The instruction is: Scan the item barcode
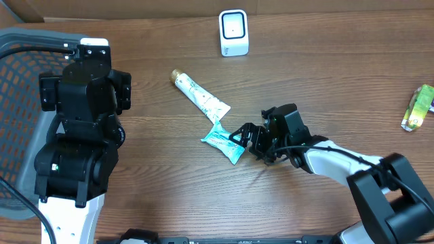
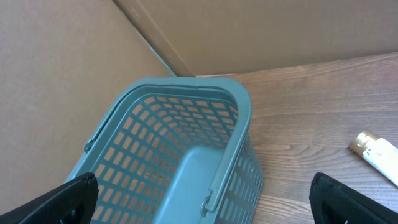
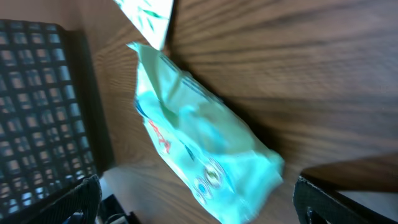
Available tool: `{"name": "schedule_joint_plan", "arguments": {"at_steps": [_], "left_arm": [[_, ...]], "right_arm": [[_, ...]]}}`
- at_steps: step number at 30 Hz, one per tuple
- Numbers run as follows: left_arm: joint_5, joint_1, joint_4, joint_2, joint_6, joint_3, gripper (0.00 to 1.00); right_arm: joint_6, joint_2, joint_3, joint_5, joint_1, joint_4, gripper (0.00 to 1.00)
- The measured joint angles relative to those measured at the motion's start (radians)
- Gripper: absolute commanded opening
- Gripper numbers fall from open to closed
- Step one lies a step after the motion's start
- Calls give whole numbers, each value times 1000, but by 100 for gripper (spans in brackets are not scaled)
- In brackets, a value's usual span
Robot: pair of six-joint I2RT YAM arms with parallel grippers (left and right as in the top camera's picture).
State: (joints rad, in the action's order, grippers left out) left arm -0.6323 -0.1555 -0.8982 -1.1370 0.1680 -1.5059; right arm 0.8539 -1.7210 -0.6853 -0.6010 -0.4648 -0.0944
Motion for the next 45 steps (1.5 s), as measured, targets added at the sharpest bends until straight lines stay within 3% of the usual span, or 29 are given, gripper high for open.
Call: {"name": "schedule_joint_plan", "arguments": {"at_steps": [3,4,5,6,9,12,17,19,22,24,25,38,41,45], "left_arm": [[0,0,0,0,0,0,100],[0,0,0,0,0,0,99],[0,0,0,0,0,0,99],[0,0,0,0,0,0,100],[0,0,0,0,0,0,100],[0,0,0,0,0,0,100],[0,0,0,0,0,0,100],[0,0,0,0,0,0,100],[0,0,0,0,0,0,100],[0,0,0,0,0,0,99],[0,0,0,0,0,0,99],[0,0,0,0,0,0,99],[0,0,0,0,0,0,99],[0,0,0,0,0,0,99]], "right_arm": [[17,-34,-13,-28,0,-28,86],[17,-42,-15,-35,0,-32,76],[19,-49,-15,-44,1,-32,60],[22,-57,-14,-54,1,-27,56],[22,-72,-10,-54,-2,-17,56],[21,-74,-10,-56,-3,-23,74],[14,-71,-12,-47,-19,-69,71],[16,-80,-11,-29,-35,-99,65],[39,-99,-11,0,-59,-124,42],[59,-117,-10,11,-67,-138,21],[63,-129,-11,13,-68,-149,4],[-3,-148,-8,-13,-72,-212,4],[-66,-72,-5,16,-72,-94,4],[-153,155,0,165,-73,190,4]]}}
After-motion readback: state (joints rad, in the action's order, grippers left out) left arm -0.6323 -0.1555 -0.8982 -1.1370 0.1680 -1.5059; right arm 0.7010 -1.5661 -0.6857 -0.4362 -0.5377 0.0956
